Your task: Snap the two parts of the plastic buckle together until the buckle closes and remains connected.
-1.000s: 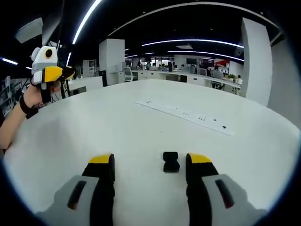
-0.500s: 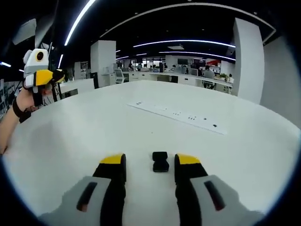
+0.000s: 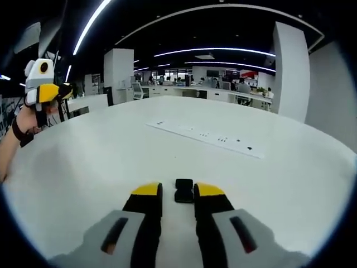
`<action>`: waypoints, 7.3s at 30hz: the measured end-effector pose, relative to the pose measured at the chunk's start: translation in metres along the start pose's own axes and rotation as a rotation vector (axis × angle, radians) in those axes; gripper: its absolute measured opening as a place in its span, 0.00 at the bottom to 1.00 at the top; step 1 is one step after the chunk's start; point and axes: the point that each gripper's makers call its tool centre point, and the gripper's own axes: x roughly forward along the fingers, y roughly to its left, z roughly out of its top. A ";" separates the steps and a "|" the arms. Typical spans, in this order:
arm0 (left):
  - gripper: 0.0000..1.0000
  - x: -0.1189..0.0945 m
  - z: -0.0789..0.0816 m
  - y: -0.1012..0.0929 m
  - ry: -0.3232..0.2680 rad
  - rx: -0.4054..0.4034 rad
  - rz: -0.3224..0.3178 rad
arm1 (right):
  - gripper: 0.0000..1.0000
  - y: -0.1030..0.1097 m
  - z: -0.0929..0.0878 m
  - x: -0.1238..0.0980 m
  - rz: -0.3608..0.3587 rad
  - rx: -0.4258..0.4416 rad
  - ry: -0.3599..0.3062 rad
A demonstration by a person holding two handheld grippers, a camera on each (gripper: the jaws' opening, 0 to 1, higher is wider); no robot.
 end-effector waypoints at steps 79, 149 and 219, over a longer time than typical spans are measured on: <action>0.12 -0.015 0.023 0.013 -0.066 -0.009 0.098 | 0.11 0.026 0.085 -0.065 0.012 0.104 -0.057; 0.12 -0.055 -0.025 -0.085 0.037 0.059 0.036 | 0.11 0.089 0.065 -0.137 0.124 0.080 -0.111; 0.12 -0.081 -0.041 -0.152 0.068 0.153 -0.265 | 0.11 0.192 0.054 -0.210 0.650 -0.186 -0.242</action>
